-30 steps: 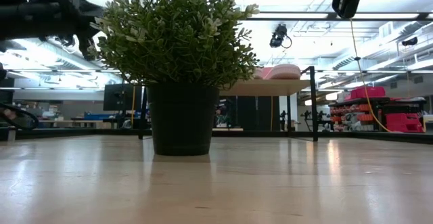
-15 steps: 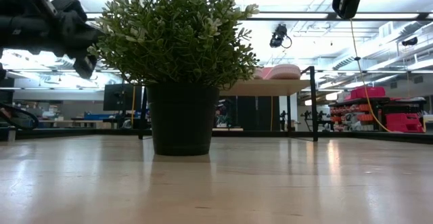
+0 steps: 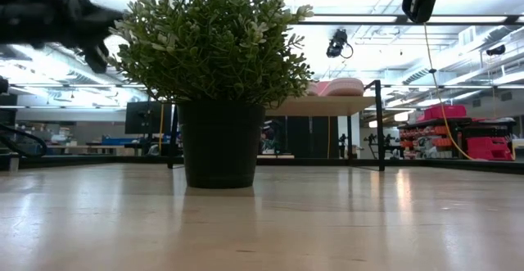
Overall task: Pick and place slides into the shelf
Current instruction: Return to Home Position
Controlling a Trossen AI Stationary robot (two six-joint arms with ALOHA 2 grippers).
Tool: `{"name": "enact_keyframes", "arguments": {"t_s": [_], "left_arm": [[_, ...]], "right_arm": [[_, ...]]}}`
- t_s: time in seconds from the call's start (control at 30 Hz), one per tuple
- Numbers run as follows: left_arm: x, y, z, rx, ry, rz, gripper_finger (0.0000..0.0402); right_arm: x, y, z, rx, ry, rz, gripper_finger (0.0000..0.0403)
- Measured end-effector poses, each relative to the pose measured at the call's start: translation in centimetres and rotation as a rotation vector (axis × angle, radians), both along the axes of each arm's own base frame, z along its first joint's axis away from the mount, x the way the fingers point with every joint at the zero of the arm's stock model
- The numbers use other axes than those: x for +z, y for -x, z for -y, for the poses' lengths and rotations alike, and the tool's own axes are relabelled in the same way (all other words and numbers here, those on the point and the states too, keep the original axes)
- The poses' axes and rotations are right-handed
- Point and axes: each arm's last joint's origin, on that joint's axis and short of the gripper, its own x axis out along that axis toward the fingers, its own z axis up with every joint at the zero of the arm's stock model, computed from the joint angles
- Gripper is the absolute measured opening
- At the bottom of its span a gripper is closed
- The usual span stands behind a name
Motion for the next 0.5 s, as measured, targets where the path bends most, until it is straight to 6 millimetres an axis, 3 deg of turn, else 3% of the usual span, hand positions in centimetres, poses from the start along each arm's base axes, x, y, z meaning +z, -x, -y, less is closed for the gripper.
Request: {"name": "enact_keyframes", "arguments": {"t_s": [0.13,0.5], "left_arm": [[-1.7,-0.4,-0.2,0.041,0.032,0.027,0.0001],[-1.7,-0.4,-0.2,0.059,0.006,0.022,0.0002]], "right_arm": [[0.0,0.0,0.0,0.000,0.001,0.000,0.0007],[0.0,0.0,0.0,0.000,0.005,-0.001,0.0007]]}}
